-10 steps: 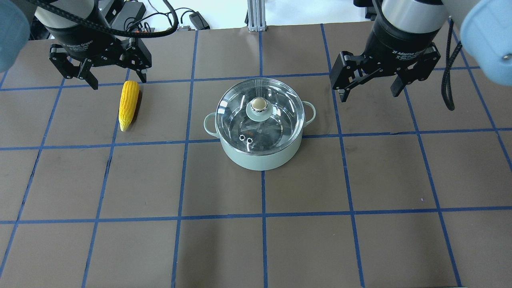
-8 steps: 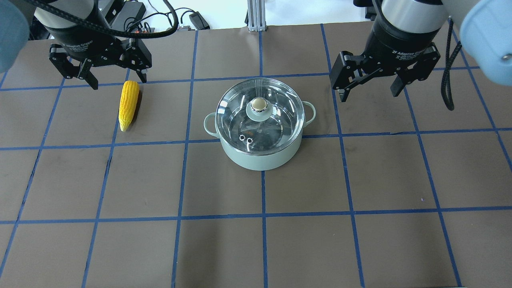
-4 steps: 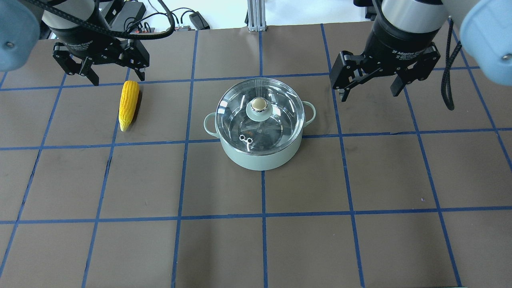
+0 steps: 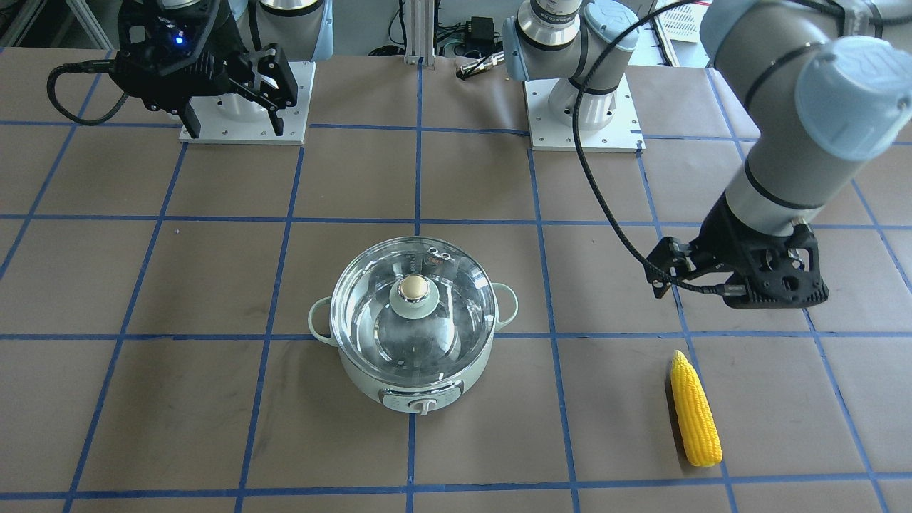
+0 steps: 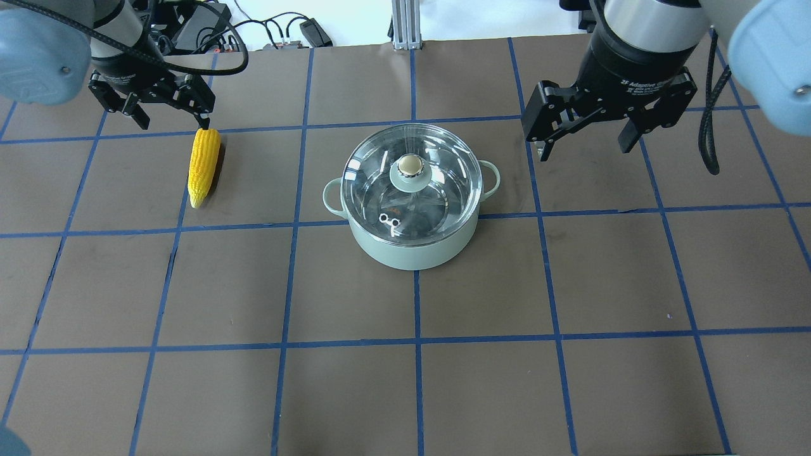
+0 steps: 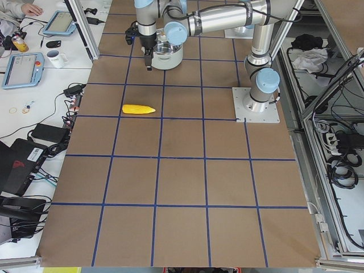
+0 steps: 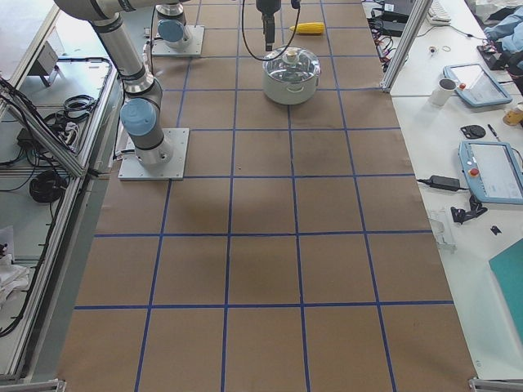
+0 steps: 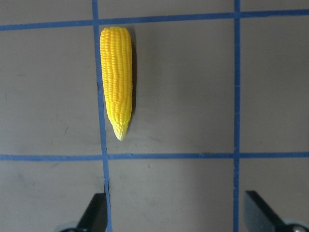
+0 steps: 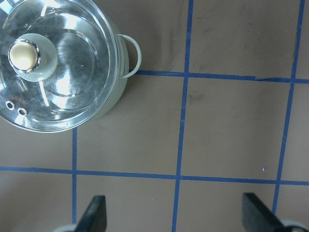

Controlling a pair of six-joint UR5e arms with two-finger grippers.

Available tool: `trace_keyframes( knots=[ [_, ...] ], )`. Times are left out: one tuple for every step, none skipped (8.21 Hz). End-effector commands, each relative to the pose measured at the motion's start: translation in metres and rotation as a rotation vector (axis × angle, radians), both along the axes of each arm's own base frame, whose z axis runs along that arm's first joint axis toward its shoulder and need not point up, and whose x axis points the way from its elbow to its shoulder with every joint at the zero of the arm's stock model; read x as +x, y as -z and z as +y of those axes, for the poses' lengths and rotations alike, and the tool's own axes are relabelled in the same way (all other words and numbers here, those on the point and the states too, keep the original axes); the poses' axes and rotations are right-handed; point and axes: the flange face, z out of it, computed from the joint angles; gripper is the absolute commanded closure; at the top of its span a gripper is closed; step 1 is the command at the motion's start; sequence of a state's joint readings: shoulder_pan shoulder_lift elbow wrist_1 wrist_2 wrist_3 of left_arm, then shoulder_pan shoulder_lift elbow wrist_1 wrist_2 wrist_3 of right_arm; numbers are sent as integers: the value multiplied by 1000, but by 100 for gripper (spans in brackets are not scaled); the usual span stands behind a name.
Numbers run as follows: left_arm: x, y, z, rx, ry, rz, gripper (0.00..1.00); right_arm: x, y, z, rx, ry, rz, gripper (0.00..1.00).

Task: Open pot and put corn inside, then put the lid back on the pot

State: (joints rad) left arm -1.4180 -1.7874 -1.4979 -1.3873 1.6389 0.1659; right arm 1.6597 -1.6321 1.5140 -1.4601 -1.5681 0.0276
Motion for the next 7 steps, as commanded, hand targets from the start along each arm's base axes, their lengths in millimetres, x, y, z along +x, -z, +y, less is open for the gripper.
trace_keyframes(
  knots=[
    [74, 77, -47, 9, 28, -1, 0, 0, 1, -1, 1, 0, -2, 0],
    [78, 104, -58, 30, 23, 5, 0, 0, 1, -1, 1, 0, -2, 0],
    [83, 126, -70, 11, 25, -1, 0, 0, 2, -1, 3, 0, -2, 0],
    [85, 147, -78, 11, 29, -1, 0, 0, 1, -1, 3, 0, -2, 0],
    [86, 163, -82, 22, 39, 2, 0, 0, 3, -3, 3, -6, 1, 0],
    [87, 185, -85, 51, 39, 12, 0, 1, 11, -19, -15, 1, 0, 0],
    [87, 203, -88, 75, 46, 20, 0, 7, 25, -45, -21, 42, -6, 0]
  ],
)
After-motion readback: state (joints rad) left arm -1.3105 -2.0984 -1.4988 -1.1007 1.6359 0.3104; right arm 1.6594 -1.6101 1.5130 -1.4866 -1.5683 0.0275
